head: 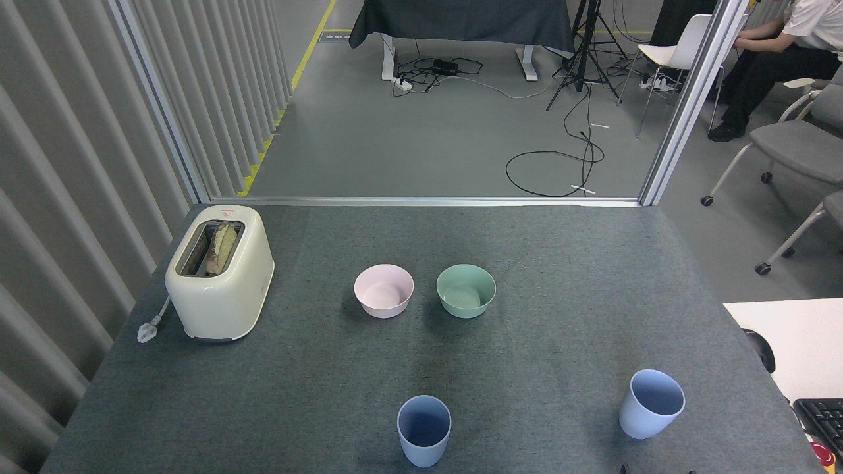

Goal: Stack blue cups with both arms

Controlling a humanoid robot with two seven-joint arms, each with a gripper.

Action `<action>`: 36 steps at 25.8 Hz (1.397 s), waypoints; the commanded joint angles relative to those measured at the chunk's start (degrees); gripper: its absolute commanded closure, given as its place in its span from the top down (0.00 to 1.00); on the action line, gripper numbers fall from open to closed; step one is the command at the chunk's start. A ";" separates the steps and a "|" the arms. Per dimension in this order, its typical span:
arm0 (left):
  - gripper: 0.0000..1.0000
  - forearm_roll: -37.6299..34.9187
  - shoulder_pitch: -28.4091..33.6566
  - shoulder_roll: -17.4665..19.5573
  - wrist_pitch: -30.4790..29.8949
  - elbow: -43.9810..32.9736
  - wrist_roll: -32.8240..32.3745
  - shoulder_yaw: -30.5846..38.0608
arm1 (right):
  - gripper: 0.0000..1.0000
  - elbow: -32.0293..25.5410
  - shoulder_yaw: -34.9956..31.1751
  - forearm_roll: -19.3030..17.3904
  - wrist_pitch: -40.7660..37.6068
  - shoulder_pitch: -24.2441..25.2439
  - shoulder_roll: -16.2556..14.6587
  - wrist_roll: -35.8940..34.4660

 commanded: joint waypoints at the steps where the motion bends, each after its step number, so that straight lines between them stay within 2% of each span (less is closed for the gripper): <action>1: 1.00 0.01 0.05 0.00 -0.04 0.24 0.01 0.12 | 1.00 4.40 0.01 0.26 -0.10 -4.40 -0.52 -0.01; 5: 1.00 0.01 0.05 0.00 -0.04 0.24 0.01 0.13 | 1.00 6.86 0.18 0.26 -0.01 -7.21 -2.62 0.25; 25: 1.00 0.01 0.05 0.00 -0.04 0.33 0.10 0.12 | 1.00 15.83 0.54 0.35 -0.10 -15.92 -2.80 0.78; 31: 1.00 0.01 0.05 0.00 -0.04 0.33 0.01 0.12 | 1.00 15.92 0.62 0.44 0.08 -16.71 -3.50 0.78; 36: 1.00 0.01 -0.04 0.00 -0.04 0.33 0.01 0.12 | 0.87 16.62 0.71 0.52 0.08 -16.97 -3.68 0.78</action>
